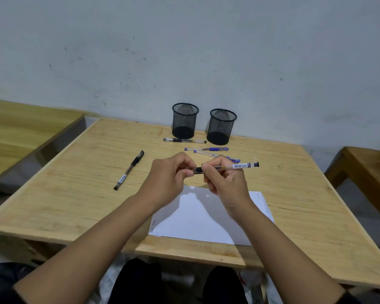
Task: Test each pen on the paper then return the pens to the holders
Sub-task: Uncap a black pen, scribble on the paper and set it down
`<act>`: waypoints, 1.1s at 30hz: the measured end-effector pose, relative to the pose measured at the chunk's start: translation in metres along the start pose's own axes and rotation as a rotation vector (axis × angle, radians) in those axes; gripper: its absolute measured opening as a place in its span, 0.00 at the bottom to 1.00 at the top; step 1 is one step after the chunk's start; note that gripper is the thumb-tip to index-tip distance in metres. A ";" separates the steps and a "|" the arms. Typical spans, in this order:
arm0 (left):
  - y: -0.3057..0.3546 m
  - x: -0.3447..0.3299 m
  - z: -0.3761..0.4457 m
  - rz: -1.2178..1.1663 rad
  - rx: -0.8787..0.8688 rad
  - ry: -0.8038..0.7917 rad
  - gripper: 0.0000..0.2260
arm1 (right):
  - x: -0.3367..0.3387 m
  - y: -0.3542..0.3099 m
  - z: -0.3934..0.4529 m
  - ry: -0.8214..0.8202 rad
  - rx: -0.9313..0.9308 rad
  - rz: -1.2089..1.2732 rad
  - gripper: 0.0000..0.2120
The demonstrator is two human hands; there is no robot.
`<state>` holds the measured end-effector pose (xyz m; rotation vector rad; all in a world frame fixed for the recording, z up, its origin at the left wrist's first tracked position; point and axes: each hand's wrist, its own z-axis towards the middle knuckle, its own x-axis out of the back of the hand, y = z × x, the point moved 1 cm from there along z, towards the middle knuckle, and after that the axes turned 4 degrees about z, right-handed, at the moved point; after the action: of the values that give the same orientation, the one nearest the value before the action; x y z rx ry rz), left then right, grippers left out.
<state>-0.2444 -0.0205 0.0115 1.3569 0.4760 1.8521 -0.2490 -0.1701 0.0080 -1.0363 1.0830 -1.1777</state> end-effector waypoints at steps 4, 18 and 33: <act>0.001 0.005 -0.009 -0.016 0.008 -0.021 0.09 | -0.002 -0.001 -0.002 -0.077 0.015 -0.039 0.10; 0.001 0.048 0.011 -0.318 0.129 0.025 0.10 | -0.012 -0.013 -0.016 -0.156 -0.051 -0.102 0.08; -0.095 0.077 0.011 0.391 0.340 0.110 0.15 | -0.084 0.023 0.023 -0.052 -0.222 -0.022 0.14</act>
<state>-0.2091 0.0963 -0.0014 1.6709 0.6405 2.2475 -0.2274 -0.0837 -0.0026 -1.2461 1.1831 -1.0581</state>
